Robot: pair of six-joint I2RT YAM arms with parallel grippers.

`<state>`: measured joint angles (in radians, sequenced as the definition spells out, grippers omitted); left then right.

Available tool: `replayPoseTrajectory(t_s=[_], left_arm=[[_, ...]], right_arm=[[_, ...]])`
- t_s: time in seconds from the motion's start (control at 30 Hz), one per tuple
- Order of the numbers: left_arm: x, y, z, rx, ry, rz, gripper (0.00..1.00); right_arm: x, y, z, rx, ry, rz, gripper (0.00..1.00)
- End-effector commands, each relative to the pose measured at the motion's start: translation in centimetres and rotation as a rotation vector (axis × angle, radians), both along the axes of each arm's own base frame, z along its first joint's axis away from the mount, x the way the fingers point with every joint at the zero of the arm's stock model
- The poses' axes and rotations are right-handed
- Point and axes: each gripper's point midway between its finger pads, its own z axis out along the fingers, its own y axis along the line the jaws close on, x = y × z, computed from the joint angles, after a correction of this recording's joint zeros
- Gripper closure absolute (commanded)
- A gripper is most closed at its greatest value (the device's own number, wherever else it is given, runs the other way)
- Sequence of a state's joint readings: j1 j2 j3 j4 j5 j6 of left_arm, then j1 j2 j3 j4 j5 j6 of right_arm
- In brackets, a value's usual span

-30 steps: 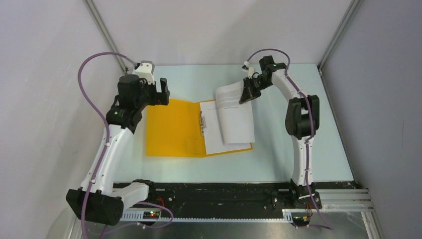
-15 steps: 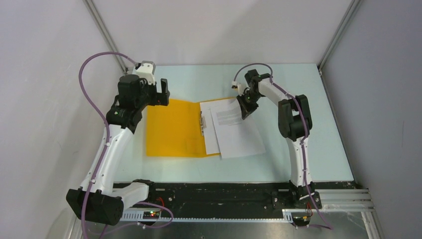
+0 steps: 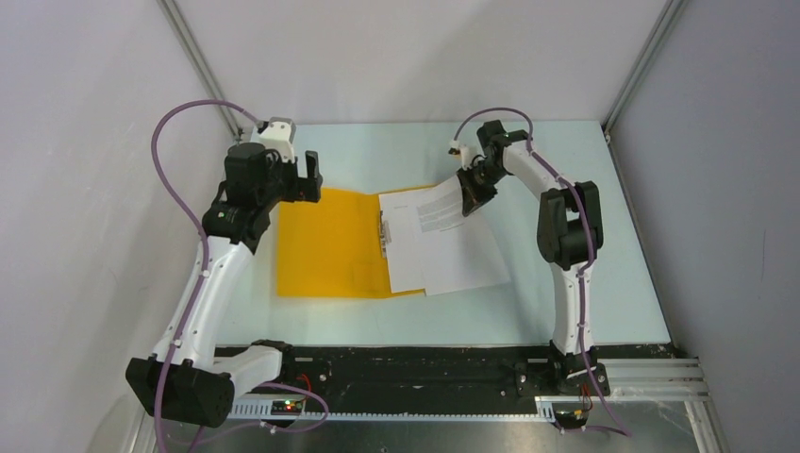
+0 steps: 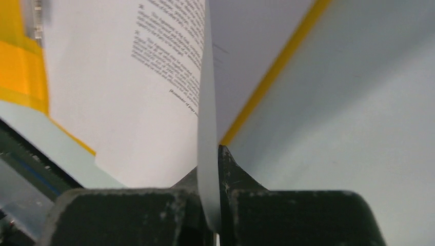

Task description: Put the files into the folder

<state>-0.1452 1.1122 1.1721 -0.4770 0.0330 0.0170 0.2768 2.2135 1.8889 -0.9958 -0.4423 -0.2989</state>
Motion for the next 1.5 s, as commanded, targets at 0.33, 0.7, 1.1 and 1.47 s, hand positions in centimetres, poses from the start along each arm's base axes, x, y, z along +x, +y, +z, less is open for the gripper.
replayPoseTrajectory(t_s=[0.33,0.7,1.1,1.47], left_arm=[[-2.0,2.7,0.6,0.096,0.004,0.073,0.00],[-1.6,2.4,0.3,0.079,0.023,0.067,0.00],[-1.7,2.2,-0.2,0.070,0.037,0.063,0.00],[-1.7,2.1,-0.4,0.069,0.043,0.061,0.00]], right_arm=[[-0.9,7.6,2.5,0.239,0.082,0.031,1.00],[-0.6,8.6,1.3,0.272,0.116,0.020,1.00],[0.3,9.0,0.8,0.278,0.113,-0.003,1.00],[1.2,8.9,0.2,0.270,0.098,-0.014,1.00]])
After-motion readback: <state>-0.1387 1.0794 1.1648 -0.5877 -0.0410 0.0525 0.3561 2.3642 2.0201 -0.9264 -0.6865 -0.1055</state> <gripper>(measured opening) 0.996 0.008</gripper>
